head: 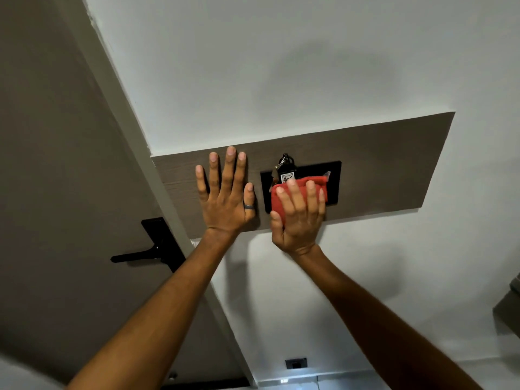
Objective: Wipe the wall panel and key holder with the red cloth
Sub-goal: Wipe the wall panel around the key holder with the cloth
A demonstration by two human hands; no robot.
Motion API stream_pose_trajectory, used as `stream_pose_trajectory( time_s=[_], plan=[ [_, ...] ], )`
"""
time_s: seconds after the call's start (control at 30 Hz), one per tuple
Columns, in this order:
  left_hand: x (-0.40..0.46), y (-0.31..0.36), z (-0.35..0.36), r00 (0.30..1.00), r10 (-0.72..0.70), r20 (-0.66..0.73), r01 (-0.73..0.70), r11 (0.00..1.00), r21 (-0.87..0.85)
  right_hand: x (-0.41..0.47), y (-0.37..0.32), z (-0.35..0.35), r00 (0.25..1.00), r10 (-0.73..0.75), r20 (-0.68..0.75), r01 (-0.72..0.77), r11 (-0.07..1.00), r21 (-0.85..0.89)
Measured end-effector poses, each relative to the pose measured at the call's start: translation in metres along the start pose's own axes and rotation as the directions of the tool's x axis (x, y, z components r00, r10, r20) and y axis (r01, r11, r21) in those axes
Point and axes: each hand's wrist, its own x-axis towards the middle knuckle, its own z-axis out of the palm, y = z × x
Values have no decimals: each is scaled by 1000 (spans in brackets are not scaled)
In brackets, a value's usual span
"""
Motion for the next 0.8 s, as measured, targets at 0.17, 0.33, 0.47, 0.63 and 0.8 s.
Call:
stream_pose_trajectory(
  time_s=[0.17, 0.33, 0.47, 0.63, 0.8],
  plan=[
    [-3, -2, 6, 1000, -11, -10, 11, 1000, -2, 14, 39, -5, 963, -268, 9, 268, 962, -58],
    [1, 0, -1, 1000, -14, 8, 14, 1000, -2, 30, 48, -17, 974, -224, 41, 222, 974, 37],
    [3, 11, -11, 995, -93, 40, 96, 992, -80, 52, 80, -22, 948, -293, 125, 292, 956, 27],
    [16, 59, -28, 994, -82, 69, 97, 963, -251, 49, 103, -43, 919, -338, 203, 326, 941, 92],
    [6, 148, -36, 982, 102, 160, -40, 935, -352, 29, 133, -108, 938, -30, 345, -23, 989, 148]
  ],
)
